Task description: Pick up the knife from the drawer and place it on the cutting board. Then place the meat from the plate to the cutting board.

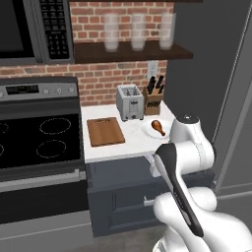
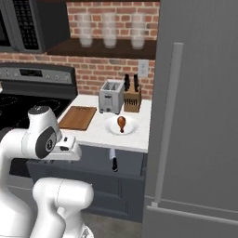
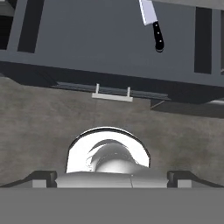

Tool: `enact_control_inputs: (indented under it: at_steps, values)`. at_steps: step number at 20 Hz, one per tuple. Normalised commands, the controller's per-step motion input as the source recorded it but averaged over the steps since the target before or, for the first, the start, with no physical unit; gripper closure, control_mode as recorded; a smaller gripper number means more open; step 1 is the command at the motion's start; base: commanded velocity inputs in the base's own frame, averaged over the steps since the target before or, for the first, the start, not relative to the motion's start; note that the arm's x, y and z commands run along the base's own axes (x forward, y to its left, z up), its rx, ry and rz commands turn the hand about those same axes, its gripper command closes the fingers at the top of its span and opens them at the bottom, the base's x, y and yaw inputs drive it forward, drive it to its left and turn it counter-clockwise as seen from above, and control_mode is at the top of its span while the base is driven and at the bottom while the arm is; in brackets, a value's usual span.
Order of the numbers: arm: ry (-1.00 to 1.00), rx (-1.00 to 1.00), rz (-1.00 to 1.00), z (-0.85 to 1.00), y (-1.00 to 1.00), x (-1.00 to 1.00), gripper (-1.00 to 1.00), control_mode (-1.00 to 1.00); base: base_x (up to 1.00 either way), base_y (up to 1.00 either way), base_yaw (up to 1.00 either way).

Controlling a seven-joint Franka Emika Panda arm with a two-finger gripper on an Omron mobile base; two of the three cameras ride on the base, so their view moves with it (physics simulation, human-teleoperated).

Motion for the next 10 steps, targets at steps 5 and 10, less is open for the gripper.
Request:
enact_control_inputs:
  at_steps: [5, 10]
  values:
    - [0.0, 0.0, 0.0, 0.0, 0.0, 0.0, -1.0, 1.0, -0.03, 0.03, 0.0]
    - [-0.03, 0.0, 0.0, -0.09, -0.09, 0.21, -1.0, -1.0, 0.0, 0.0, 0.0]
